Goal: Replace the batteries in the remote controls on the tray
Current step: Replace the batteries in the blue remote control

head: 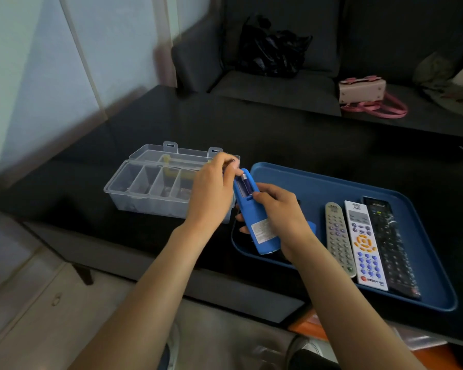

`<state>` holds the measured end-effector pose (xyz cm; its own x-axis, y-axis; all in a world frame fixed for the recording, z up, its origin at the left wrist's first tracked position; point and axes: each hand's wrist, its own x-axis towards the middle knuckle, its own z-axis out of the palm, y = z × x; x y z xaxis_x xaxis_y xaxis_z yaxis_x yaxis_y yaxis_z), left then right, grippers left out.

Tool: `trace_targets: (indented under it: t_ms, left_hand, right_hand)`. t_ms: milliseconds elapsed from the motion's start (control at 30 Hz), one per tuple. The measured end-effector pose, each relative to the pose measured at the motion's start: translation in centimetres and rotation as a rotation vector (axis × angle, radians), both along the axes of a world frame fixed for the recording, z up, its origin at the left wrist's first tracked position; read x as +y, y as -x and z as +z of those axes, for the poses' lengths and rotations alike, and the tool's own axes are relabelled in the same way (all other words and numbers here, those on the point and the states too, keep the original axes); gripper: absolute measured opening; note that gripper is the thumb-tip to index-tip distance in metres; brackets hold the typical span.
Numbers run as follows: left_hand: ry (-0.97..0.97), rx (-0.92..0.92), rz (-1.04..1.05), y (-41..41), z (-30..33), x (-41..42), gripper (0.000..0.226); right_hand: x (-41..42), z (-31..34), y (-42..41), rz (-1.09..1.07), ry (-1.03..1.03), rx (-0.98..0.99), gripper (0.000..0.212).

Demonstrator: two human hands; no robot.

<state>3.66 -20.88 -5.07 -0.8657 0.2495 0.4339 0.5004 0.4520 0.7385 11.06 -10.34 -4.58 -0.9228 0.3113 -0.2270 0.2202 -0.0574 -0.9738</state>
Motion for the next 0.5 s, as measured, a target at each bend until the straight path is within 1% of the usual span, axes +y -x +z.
trace_targets:
  t_ms: [67,133,233,300,333,433,500]
  left_hand:
    - [-0.033,-0.088,-0.036,0.15,0.12,-0.04,0.018]
    - [-0.031,-0.131,-0.051,0.24,0.14,-0.10,0.017]
    - [-0.011,-0.132,-0.041,0.14,0.07,-0.14,0.012]
    - [0.031,-0.094,-0.016,0.12,0.12,-0.26,0.010]
    - [0.080,-0.060,-0.005,0.11,0.21,-0.37,0.012]
    - [0.236,-0.004,0.015,-0.03,0.25,-0.65,0.031]
    - [0.262,0.011,0.036,-0.20,0.32,-0.70,0.035]
  right_hand:
    - [0.10,0.04,-0.05,0.001,0.003,0.003,0.023]
    - [0.15,0.08,-0.08,0.004,0.012,0.007,0.022]
    - [0.07,0.05,-0.06,0.010,0.014,0.014,0.019]
    - [-0.02,0.05,0.01,0.003,0.009,0.020,0.020]
    - [-0.06,0.04,0.04,-0.004,-0.002,0.022,0.021]
    - [-0.21,-0.21,0.21,-0.028,-0.077,0.039,0.023]
    - [-0.32,-0.39,0.30,-0.044,-0.153,0.051,0.026]
